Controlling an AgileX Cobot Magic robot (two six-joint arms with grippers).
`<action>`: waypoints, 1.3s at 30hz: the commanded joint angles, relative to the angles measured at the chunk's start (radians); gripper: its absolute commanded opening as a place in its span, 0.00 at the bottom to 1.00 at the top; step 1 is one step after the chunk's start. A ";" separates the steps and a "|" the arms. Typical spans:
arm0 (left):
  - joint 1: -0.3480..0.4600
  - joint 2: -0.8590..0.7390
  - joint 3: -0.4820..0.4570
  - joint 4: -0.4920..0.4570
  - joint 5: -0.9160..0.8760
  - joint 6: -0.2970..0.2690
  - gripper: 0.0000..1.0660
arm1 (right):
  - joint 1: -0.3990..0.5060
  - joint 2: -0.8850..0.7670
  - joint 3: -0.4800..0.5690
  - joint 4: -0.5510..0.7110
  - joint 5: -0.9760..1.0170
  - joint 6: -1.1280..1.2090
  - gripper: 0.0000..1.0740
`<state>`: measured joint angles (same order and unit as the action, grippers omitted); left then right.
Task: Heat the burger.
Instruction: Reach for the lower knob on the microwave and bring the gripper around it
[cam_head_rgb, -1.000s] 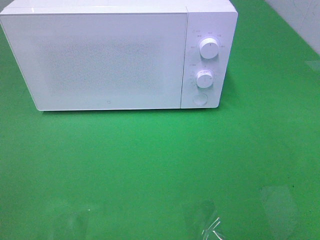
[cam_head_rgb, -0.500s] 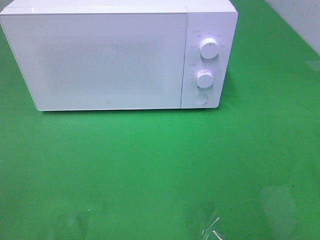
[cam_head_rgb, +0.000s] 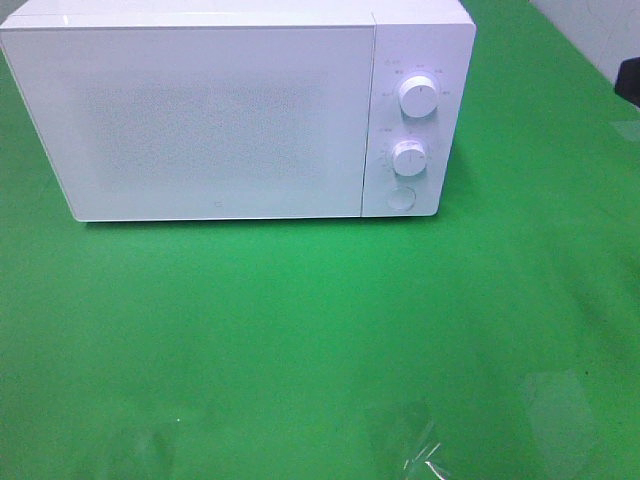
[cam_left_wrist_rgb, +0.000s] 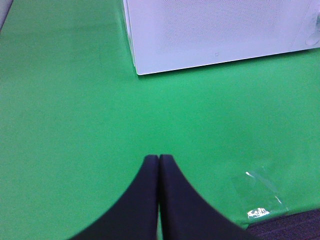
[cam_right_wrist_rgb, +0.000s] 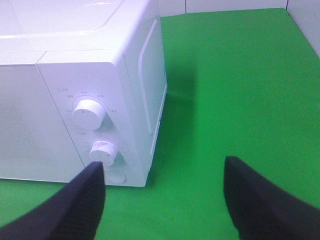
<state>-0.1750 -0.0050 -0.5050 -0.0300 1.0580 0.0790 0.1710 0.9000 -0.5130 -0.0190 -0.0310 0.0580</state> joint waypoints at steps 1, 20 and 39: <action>0.002 -0.020 0.002 0.000 -0.015 -0.001 0.00 | -0.005 0.099 0.003 -0.001 -0.123 -0.007 0.62; 0.002 -0.020 0.002 0.000 -0.015 -0.001 0.00 | -0.003 0.590 0.001 -0.001 -0.580 -0.007 0.62; 0.002 -0.020 0.002 0.002 -0.015 -0.001 0.00 | 0.417 0.802 -0.009 0.400 -0.890 -0.241 0.62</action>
<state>-0.1750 -0.0050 -0.5050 -0.0290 1.0580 0.0790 0.5420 1.6890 -0.5150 0.3050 -0.8740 -0.1210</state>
